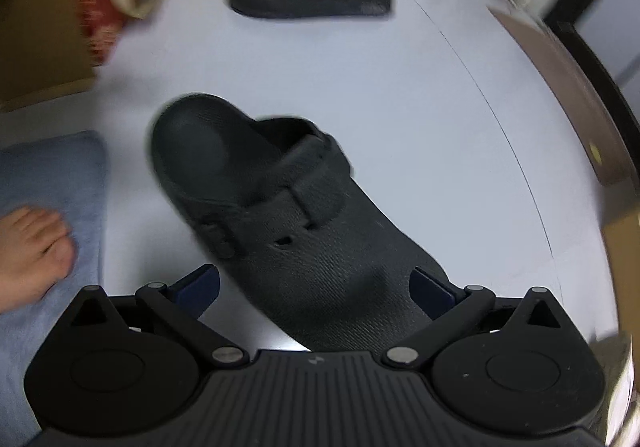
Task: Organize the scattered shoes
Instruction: 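Lower the clog and open the left tool while the right tool reaches a black knit clog, then grasp the black knit clog by its toe with the right tool and lift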
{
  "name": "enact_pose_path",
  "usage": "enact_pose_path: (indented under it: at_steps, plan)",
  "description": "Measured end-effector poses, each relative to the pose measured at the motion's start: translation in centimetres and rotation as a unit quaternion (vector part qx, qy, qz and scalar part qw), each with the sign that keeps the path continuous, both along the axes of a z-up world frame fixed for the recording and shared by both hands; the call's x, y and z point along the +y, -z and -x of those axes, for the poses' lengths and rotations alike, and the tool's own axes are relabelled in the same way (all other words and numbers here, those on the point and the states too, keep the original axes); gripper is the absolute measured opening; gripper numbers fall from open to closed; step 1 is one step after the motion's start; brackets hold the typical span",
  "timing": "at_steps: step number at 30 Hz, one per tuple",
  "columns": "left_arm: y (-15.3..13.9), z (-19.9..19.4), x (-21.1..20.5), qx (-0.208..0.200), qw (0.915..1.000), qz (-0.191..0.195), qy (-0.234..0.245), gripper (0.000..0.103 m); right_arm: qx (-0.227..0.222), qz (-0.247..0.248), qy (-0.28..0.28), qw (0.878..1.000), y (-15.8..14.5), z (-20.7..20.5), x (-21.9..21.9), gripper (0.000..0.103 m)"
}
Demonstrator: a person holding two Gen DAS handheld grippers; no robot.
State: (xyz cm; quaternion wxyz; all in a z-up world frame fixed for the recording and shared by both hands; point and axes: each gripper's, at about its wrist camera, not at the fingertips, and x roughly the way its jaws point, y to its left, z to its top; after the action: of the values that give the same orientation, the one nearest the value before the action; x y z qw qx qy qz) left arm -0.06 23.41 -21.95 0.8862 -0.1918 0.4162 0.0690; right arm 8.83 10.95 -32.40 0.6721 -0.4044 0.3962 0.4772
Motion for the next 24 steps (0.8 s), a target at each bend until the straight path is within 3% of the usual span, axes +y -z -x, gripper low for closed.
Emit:
enact_pose_path:
  at_steps: [8, 13, 18, 21, 24]
  plan:
    - [-0.2, -0.4, -0.5, -0.001, 1.0000, 0.003, 0.008, 0.097, -0.022, 0.012, -0.010, 1.000, 0.7, 0.6, 1.5, 0.103]
    - [0.4, -0.4, -0.1, 0.011, 0.9999, 0.002, 0.001, 0.097, 0.021, 0.028, 0.029, 0.999, 1.8, 0.1, 1.9, 0.099]
    - [0.7, -0.3, 0.4, 0.014, 0.9999, 0.003, -0.008, 0.097, 0.028, 0.012, 0.069, 0.997, 1.9, 0.2, 1.8, 0.097]
    - [0.7, -0.3, 0.4, 0.015, 0.9999, 0.003, -0.008, 0.097, 0.036, -0.002, 0.097, 0.995, 1.6, -0.1, 1.5, 0.092]
    - [0.8, -0.2, 0.4, 0.018, 0.9998, -0.001, -0.008, 0.097, 0.039, -0.012, 0.130, 0.991, 1.3, -0.5, 1.2, 0.079]
